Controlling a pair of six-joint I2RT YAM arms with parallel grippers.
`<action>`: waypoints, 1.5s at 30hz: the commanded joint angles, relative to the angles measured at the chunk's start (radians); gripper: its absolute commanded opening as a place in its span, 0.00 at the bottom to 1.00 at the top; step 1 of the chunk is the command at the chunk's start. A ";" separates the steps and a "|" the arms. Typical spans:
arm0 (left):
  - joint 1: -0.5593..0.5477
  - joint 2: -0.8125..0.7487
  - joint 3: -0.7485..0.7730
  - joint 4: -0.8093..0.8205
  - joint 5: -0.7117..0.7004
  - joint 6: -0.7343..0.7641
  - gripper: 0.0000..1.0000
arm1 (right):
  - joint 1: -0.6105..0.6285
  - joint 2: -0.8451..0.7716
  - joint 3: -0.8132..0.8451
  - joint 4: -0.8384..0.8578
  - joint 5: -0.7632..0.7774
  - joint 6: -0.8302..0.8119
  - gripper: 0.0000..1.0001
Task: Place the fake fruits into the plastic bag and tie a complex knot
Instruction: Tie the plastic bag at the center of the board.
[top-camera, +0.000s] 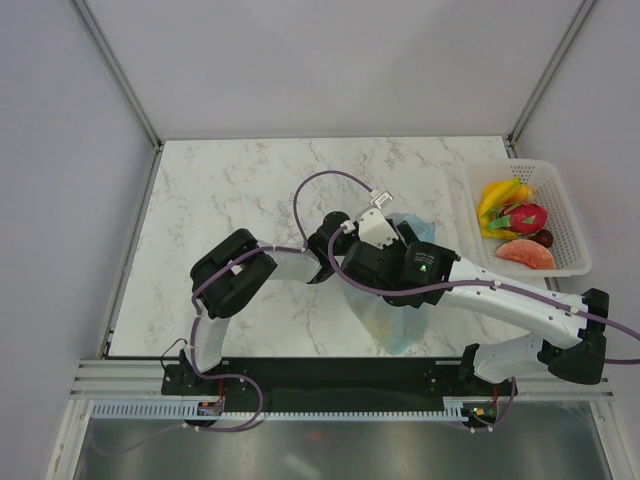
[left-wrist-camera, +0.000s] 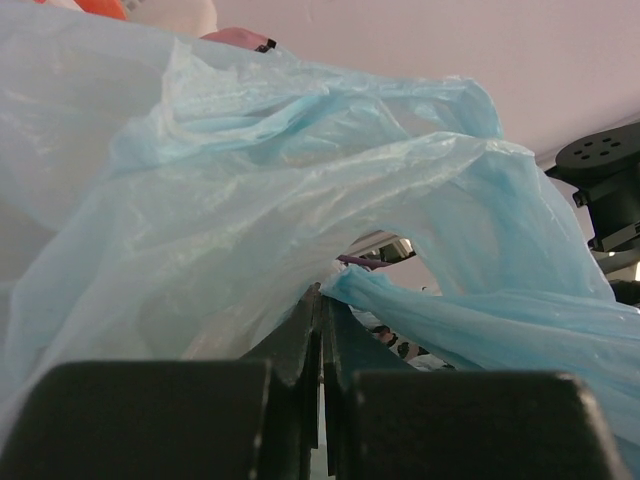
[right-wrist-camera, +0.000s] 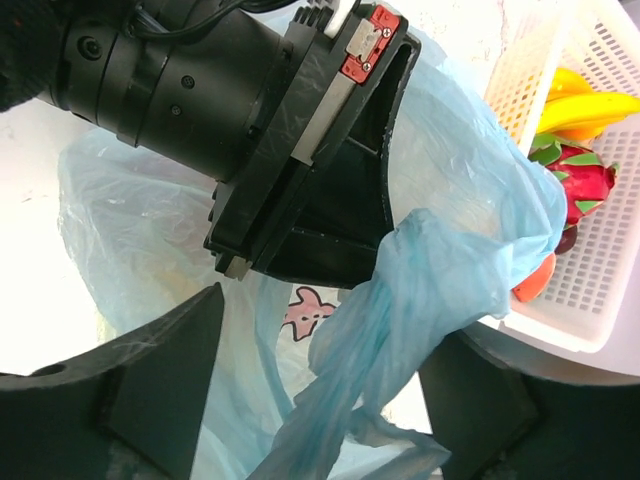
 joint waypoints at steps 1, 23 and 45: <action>0.000 -0.041 0.016 -0.003 0.030 0.041 0.02 | 0.004 -0.017 0.010 -0.004 -0.008 0.006 0.84; 0.004 -0.043 0.016 -0.012 0.030 0.047 0.02 | 0.003 -0.056 0.140 -0.034 -0.065 -0.013 0.98; 0.005 -0.049 0.016 -0.032 0.034 0.062 0.02 | -0.027 -0.135 0.068 0.046 -0.221 -0.049 0.76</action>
